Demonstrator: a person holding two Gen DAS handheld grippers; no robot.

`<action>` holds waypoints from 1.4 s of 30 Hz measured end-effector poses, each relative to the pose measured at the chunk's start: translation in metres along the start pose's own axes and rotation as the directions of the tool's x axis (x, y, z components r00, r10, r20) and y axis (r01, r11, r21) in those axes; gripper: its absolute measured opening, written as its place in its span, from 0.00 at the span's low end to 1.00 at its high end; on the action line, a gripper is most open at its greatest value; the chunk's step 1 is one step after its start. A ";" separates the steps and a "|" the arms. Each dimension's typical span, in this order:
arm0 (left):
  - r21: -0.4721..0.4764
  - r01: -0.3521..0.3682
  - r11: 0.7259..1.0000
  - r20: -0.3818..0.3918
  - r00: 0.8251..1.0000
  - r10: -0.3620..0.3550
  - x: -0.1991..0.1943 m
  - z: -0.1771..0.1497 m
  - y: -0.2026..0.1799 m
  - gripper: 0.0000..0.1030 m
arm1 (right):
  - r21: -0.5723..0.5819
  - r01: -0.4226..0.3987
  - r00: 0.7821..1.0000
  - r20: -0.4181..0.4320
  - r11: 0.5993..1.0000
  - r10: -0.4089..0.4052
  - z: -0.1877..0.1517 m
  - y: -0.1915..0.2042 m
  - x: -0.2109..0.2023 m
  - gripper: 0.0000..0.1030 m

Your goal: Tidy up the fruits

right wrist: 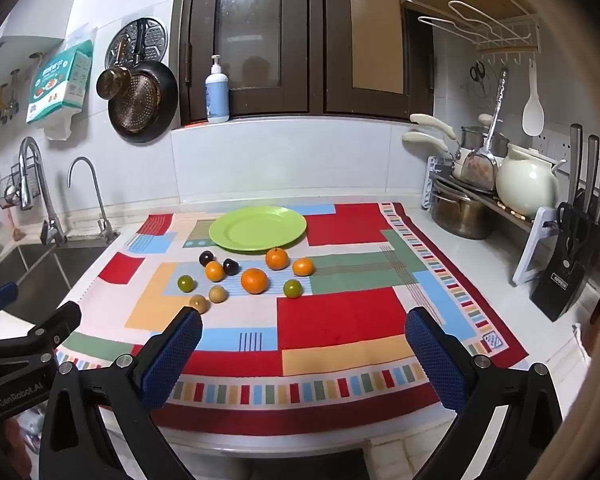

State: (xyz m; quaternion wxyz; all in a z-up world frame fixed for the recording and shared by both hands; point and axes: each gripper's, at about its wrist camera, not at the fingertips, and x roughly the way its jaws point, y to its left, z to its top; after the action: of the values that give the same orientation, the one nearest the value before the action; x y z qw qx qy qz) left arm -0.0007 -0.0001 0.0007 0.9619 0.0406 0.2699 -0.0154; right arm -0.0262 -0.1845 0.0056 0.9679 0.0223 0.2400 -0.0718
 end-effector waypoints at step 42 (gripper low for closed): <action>-0.040 -0.032 0.999 -0.002 0.999 0.032 -0.003 -0.006 0.007 1.00 | -0.026 -0.044 0.999 -0.012 0.999 0.044 -0.003 0.004 0.000 0.99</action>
State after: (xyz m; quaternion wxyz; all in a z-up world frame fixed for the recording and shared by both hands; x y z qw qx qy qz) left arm -0.0059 0.0079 -0.0028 0.9625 0.0258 0.2701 0.0055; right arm -0.0272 -0.1805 0.0034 0.9680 0.0151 0.2460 -0.0470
